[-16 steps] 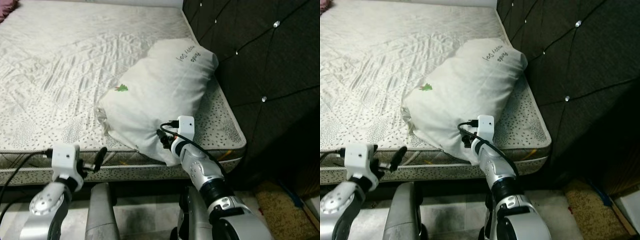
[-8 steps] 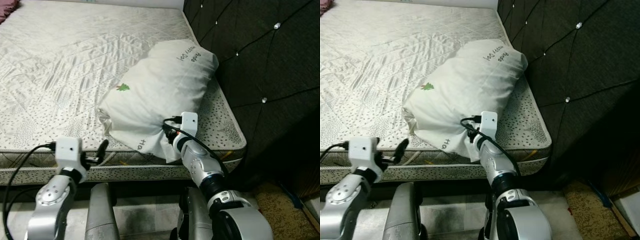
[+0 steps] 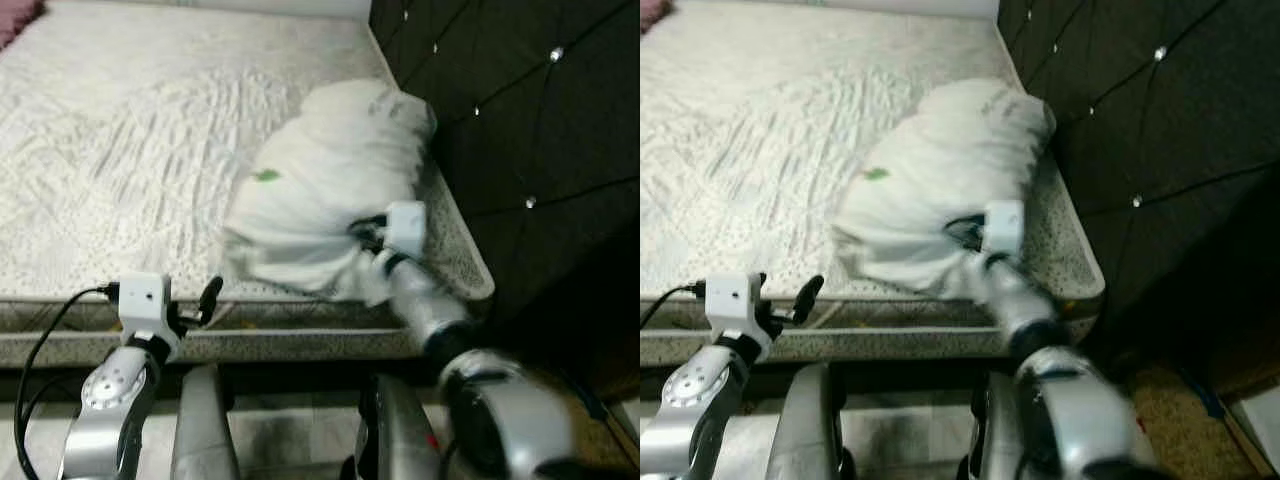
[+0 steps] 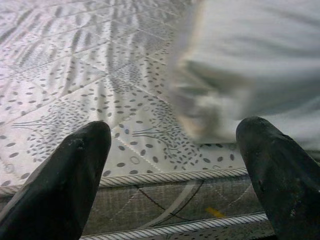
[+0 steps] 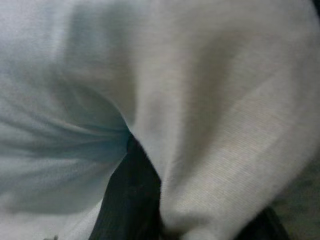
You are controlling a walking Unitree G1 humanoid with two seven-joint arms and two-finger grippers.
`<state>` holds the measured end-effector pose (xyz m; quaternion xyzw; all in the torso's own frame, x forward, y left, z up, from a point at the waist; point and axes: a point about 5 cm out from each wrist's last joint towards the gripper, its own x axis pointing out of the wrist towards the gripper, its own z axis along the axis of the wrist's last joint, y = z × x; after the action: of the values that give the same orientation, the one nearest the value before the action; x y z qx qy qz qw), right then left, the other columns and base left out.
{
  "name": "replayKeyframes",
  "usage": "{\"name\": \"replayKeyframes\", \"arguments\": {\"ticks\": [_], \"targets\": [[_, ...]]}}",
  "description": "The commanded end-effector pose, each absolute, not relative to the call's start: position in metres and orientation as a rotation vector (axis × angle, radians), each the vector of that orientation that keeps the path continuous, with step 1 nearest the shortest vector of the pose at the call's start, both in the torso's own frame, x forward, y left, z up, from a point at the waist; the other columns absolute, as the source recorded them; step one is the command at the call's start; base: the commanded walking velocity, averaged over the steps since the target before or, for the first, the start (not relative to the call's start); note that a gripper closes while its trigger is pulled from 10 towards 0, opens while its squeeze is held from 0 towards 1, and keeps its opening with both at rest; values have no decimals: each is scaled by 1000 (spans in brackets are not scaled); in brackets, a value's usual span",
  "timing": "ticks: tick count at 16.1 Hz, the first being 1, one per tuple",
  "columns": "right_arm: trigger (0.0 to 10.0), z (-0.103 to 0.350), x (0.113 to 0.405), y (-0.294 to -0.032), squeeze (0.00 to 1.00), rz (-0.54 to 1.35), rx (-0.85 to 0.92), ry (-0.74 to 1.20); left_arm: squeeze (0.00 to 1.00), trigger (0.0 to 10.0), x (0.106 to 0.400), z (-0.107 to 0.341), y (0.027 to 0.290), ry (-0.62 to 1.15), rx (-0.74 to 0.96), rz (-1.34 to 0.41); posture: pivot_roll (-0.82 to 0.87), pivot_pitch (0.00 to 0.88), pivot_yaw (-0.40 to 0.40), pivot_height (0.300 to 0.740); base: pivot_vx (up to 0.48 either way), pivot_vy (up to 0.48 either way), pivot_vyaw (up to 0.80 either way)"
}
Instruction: Clean up the room
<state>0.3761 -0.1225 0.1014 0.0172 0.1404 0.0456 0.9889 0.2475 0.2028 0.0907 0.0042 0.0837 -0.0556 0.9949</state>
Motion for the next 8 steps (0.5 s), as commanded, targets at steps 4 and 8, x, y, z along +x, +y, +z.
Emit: {"name": "replayKeyframes", "arguments": {"ticks": [4,8], "targets": [[0,163,405,-179,0,10,-101,227,0,10000,248,90,204,166,33,-102,128,17,-113,556,0,0,0],[0,212,412,-230,0,-141,-24,142,0,10000,244,89,206,161,29,-75,132,20,-127,556,0,0,0]]}}
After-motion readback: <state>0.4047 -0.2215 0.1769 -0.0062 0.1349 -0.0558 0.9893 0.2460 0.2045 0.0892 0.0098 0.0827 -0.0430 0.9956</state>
